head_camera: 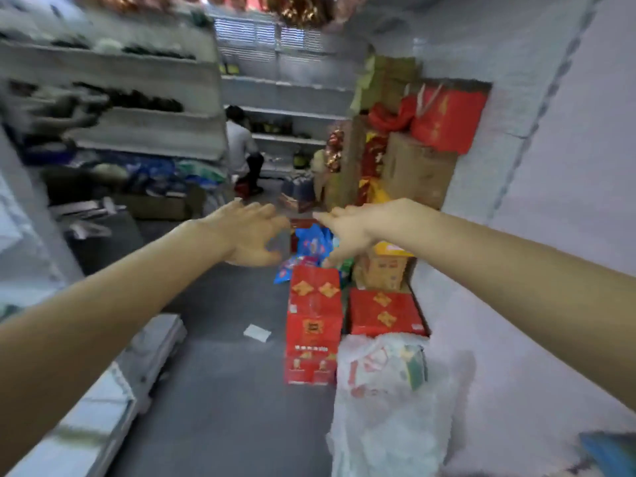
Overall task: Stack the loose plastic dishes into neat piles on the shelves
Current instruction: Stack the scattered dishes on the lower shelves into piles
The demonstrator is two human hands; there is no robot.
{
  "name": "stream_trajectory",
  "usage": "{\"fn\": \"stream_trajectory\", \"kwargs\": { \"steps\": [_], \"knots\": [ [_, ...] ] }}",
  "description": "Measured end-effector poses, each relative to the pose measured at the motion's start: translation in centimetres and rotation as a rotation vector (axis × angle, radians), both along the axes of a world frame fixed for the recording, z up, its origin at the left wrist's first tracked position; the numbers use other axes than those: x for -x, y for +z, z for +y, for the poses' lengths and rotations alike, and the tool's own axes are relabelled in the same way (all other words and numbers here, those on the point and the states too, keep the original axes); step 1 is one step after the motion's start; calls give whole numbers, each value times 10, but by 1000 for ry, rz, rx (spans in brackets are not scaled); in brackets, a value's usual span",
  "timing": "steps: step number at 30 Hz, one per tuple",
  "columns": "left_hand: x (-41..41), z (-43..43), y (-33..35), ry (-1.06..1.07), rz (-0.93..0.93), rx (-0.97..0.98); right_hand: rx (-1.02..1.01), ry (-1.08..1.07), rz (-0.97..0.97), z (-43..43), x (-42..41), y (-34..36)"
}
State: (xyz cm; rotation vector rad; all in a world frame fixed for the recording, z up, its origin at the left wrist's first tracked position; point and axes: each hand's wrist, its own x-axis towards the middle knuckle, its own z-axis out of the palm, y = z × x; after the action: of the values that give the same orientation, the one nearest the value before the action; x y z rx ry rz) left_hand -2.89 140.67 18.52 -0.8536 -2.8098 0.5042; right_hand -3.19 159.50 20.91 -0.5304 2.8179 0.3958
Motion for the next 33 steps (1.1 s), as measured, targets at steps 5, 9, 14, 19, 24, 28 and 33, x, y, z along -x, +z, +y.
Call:
{"fn": "stream_trajectory", "kwargs": {
  "steps": [5,9,14,19,24,28,33],
  "knots": [
    [-28,-175,-3,371,-11,-51,-8,373,-41,-190,50,0],
    [-68,-286,35,630,93,-133,126,722,-45,-331,51,30],
    [-118,-393,122,965,202,-233,277,1007,-63,-466,41,109],
    [-187,-462,149,1150,198,-322,288,1210,-113,-555,2,159],
    [-254,-525,146,1348,107,-342,122,1305,-147,-631,-55,151],
    [-287,-585,130,1426,35,-258,64,1310,-95,-699,-93,118],
    [-316,-673,110,1368,11,-191,52,1261,-66,-793,-131,84]
  ]
}}
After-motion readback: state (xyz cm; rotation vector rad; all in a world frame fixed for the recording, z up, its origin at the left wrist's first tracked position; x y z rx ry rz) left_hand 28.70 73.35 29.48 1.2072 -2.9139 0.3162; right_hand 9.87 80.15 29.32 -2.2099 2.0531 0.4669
